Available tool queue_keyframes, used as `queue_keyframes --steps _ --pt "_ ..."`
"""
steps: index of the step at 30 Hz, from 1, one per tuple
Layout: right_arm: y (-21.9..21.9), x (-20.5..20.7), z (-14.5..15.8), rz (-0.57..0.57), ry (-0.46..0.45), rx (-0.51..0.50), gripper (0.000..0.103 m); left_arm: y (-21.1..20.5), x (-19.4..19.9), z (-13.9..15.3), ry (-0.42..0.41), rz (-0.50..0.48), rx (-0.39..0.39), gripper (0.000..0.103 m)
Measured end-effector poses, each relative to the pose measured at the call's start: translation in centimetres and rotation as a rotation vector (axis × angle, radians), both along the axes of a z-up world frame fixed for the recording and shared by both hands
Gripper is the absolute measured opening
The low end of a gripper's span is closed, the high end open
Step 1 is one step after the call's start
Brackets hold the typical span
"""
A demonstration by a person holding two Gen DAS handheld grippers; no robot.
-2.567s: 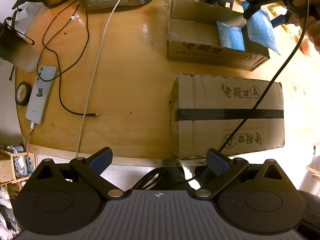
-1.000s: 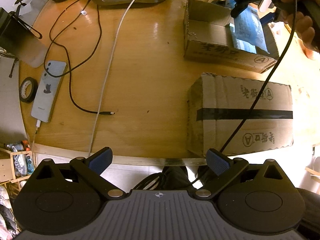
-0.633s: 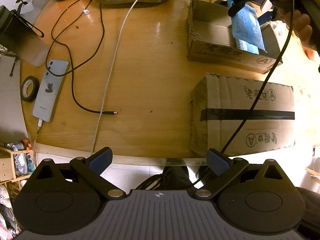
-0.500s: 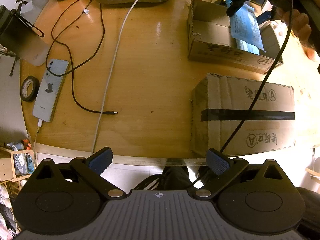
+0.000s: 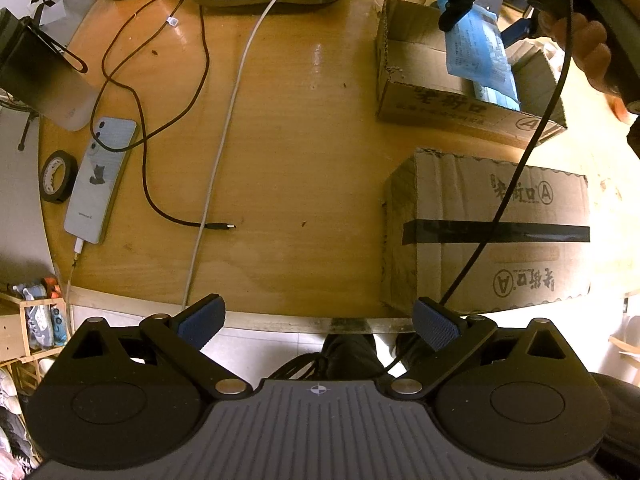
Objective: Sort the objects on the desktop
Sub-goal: 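Lower the held smaller blue packet into the open box beside the larger packet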
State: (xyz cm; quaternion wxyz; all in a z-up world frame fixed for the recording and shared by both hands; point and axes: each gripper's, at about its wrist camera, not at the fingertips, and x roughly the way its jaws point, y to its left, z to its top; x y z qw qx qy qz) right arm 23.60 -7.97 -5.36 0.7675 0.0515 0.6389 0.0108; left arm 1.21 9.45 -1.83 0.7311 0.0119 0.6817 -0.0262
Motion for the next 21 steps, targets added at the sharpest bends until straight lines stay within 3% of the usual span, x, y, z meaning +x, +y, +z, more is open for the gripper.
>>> queue_keyframes --steps 21 --pt "1.07 0.26 -0.23 0.008 -0.004 0.004 0.062 0.17 0.07 -0.02 0.001 0.008 0.0 0.103"
